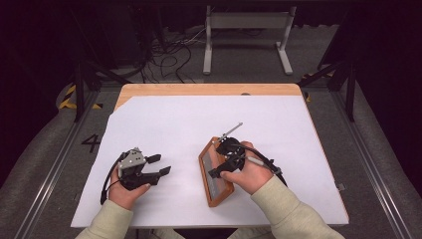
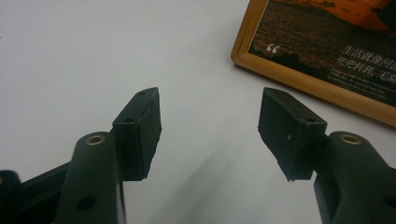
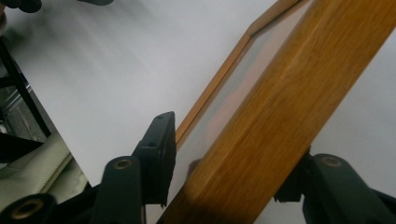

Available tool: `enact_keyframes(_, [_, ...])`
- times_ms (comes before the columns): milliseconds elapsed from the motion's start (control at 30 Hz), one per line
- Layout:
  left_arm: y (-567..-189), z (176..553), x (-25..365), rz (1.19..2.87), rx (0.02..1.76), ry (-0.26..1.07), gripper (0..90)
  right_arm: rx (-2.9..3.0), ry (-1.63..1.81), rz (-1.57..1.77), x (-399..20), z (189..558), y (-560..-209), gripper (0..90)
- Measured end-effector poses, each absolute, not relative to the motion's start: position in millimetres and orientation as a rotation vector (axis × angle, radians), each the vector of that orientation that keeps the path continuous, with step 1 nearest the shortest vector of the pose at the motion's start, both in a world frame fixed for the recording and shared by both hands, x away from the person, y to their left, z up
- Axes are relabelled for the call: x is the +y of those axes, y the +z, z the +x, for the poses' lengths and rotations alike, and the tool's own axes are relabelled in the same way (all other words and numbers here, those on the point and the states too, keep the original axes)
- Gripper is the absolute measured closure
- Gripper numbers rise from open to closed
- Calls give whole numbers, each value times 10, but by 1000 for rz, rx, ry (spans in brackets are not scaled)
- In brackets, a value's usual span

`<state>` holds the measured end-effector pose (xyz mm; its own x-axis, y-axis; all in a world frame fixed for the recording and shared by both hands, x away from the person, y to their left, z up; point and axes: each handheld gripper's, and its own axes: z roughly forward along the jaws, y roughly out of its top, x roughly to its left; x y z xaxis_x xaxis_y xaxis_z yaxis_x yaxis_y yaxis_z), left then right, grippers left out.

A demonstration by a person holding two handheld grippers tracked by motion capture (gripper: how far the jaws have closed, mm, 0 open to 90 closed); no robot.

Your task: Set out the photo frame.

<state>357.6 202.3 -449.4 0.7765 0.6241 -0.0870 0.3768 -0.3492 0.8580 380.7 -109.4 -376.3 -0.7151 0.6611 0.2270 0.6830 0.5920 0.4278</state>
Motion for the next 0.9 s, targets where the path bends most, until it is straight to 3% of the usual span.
enact_keyframes(367, [-4492,3579,2023,1975,744,325,390,-2709,-793,-1257,-1113,3792,-3763,557])
enact_keyframes(767, [-4488,3580,2031,1972,743,333,388,-2620,-773,-1324,-1122,3836,-3706,714])
enact_keyframes(900, [-4489,3580,2033,1971,745,333,389,-2663,-765,-1291,-1101,3829,-3664,717])
